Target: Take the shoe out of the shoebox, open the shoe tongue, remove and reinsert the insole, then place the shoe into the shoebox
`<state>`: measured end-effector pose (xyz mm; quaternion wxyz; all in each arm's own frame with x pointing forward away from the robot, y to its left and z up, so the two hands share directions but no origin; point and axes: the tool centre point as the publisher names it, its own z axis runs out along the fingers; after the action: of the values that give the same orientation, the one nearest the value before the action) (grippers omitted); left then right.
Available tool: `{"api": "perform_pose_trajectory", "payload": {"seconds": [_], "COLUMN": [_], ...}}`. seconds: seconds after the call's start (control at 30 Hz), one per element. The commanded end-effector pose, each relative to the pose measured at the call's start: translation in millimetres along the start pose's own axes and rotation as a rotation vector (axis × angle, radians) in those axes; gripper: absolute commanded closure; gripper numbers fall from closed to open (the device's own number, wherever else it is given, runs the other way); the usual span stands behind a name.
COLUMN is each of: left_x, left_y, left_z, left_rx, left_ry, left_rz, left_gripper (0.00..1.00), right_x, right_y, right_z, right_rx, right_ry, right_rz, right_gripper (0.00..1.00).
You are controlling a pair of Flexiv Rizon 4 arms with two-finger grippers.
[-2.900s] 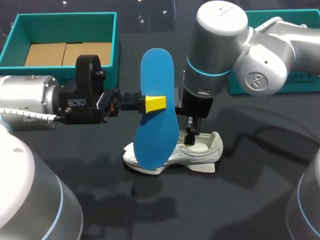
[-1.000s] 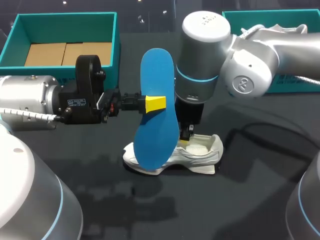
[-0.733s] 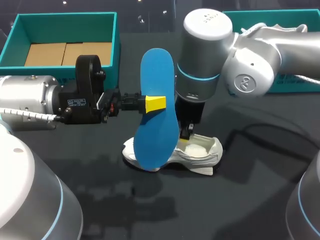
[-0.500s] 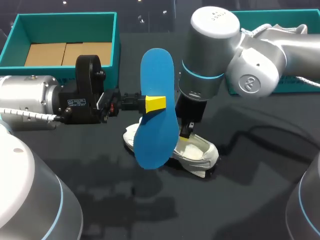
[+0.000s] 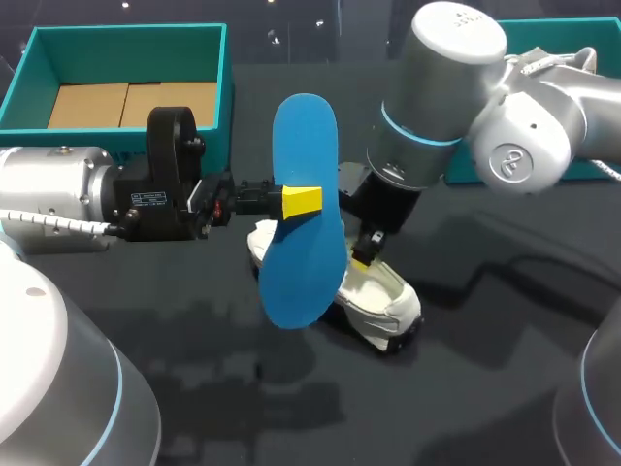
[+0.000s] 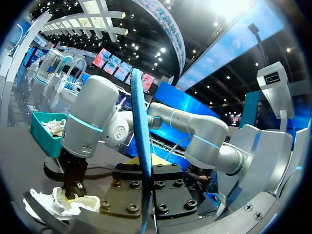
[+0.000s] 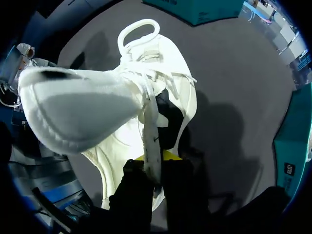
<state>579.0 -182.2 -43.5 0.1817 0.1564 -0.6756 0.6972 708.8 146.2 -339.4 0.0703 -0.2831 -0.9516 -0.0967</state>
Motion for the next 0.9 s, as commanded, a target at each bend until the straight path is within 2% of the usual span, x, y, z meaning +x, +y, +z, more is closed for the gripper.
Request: {"api": "perform_pose_trajectory", "payload": {"seconds": [0.03,0.13,0.63,0.7,0.9], "left_x": [-1.7,-1.7,-1.7,-1.7,-1.7], "left_y": [0.5,0.5,0.5,0.5,0.5], "left_z": [2.7,2.7,2.7,2.7,2.7], "left_rx": [0.001,0.001,0.001,0.001,0.001], "left_ry": [0.001,0.001,0.001,0.001,0.001], "left_rz": [0.000,0.000,0.000,0.000,0.000], "left_gripper": [1.00,1.00,1.00,1.00,1.00], "right_x": [7.0,13.4,13.4,19.1,29.5], "right_y": [0.1,4.1,4.1,1.5,-10.7], "right_z": [-6.9,-10.9,-10.9,-12.4,-10.7], "right_rx": [-0.006,0.048,0.048,-0.011,-0.076], "right_ry": [-0.003,-0.014,-0.014,-0.014,0.010], "right_rz": [0.073,0.151,0.151,0.226,0.484], "right_gripper": [1.00,1.00,1.00,1.00,1.00]}}
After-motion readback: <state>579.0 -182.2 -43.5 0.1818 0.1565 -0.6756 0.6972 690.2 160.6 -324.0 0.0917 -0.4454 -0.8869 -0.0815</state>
